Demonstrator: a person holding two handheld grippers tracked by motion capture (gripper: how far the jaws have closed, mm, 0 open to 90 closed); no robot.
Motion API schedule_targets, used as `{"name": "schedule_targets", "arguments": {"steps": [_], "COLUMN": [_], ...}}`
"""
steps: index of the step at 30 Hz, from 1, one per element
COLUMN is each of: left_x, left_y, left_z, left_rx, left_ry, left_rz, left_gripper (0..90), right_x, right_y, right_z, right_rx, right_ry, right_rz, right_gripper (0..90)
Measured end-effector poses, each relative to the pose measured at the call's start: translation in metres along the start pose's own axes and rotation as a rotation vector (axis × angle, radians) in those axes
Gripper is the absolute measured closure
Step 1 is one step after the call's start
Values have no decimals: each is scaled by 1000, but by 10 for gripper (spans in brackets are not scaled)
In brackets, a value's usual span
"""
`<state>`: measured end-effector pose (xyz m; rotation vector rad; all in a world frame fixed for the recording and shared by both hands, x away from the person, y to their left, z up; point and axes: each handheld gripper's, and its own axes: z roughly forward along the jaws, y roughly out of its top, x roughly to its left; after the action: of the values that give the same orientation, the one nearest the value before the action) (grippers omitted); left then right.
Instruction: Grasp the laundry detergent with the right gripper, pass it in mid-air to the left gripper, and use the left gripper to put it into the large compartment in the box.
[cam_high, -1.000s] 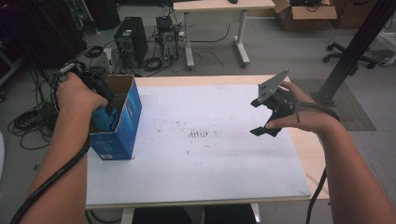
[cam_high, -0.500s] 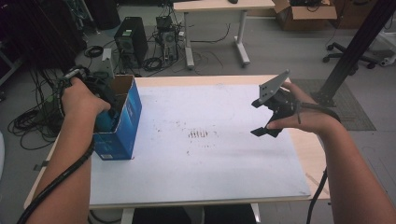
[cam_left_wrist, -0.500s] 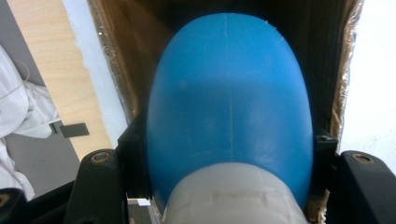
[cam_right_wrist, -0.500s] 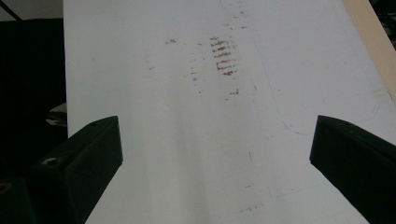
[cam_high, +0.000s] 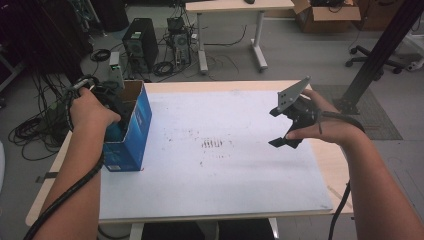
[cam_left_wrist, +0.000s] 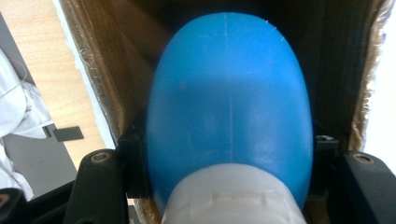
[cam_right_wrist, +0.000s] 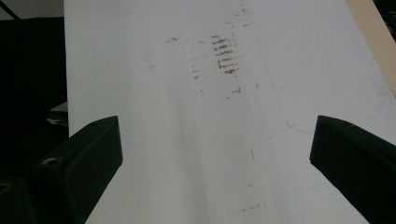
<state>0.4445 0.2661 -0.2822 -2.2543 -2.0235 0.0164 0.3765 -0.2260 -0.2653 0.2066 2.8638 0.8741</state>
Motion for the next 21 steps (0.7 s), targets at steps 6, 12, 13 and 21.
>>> {"name": "schedule_targets", "arguments": {"steps": [6,12,13,21], "left_x": [0,0,0,0], "left_y": [0,0,0,0], "left_z": [5,9,10,14], "left_rx": [5,11,9,17], "left_ry": [-1,7,10,8], "left_rz": [7,6,5,9], "left_gripper": [378,378,379,378], "right_x": [0,1,1,2], "right_y": [0,1,1,-1], "right_z": [1,1,1,0], "right_rx": [0,-3,-2,1], "right_ry": [0,1,1,0], "right_rz": [1,-1,-1,-1], "right_gripper": [23,23,23,23]}}
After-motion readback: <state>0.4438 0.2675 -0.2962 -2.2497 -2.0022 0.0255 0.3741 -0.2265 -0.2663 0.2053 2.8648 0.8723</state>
